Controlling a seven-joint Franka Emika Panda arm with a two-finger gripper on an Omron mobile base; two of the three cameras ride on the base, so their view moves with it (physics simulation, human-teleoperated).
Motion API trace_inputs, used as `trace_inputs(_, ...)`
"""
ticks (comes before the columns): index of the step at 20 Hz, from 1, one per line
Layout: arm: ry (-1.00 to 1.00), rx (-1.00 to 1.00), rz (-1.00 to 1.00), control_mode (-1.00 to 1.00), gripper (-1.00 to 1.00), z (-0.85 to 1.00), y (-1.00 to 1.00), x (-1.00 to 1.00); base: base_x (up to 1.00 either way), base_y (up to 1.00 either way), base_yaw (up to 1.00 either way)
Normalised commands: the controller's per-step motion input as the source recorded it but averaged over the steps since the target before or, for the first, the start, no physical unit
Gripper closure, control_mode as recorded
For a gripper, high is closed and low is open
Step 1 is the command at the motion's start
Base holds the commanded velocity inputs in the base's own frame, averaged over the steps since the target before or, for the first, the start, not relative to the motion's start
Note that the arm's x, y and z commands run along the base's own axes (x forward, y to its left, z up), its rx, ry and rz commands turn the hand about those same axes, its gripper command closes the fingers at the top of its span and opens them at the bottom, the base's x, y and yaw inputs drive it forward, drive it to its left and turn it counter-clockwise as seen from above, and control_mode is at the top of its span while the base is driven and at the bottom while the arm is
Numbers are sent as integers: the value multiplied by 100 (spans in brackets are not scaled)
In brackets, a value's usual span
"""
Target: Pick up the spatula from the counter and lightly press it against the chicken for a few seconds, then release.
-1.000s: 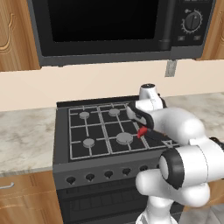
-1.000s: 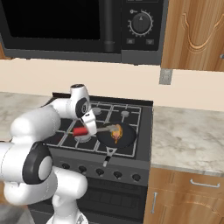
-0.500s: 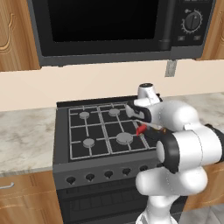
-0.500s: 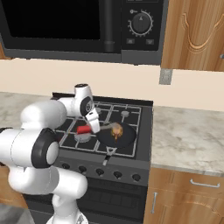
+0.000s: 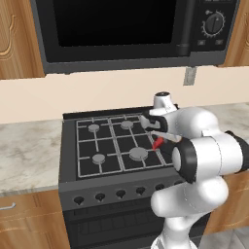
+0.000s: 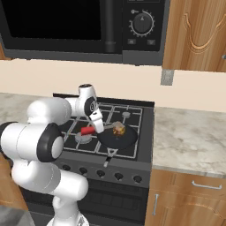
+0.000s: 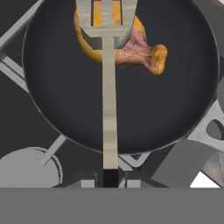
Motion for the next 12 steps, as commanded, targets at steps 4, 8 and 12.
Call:
trace_inputs(4,0,2,0,-100,100,-3,-1,-42,0,0,0)
trace_inputs(8,0,0,0,-100,100,-2,0,-36,0,0,0)
trace_inputs(12,1,0,0,-100,100,-7,0,-17,0,0,0)
